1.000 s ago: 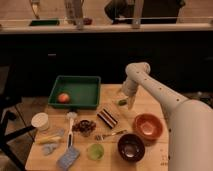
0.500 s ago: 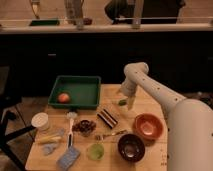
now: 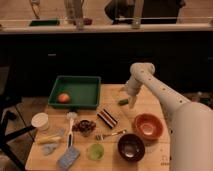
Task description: Place pepper in paper cup
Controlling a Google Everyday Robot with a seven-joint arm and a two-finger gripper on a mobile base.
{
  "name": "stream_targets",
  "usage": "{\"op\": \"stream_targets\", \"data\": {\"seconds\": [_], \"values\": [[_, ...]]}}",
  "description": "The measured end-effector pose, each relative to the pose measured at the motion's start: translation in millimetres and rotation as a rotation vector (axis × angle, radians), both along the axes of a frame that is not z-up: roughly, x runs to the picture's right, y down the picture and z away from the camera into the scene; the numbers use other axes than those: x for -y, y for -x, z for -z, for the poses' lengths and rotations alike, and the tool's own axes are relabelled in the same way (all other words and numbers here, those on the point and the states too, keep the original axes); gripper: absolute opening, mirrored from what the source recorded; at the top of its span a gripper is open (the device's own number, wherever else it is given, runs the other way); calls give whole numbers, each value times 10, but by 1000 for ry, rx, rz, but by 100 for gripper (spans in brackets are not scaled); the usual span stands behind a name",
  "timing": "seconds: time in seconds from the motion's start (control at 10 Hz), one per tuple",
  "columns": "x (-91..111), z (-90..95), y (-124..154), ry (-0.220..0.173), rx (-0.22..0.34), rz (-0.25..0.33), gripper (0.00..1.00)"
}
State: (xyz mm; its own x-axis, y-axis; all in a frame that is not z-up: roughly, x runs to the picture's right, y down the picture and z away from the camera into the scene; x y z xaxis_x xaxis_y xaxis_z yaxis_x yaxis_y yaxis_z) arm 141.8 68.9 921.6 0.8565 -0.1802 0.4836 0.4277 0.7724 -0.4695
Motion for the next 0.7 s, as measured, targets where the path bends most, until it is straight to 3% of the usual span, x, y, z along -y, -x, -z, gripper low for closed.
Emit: {"op": "stream_targets", "data": {"seconds": [0.2,0.7], "values": [[22,-79,-111,12,10,-71,80],[-82,-255,-222,87,-18,-113,80]]}}
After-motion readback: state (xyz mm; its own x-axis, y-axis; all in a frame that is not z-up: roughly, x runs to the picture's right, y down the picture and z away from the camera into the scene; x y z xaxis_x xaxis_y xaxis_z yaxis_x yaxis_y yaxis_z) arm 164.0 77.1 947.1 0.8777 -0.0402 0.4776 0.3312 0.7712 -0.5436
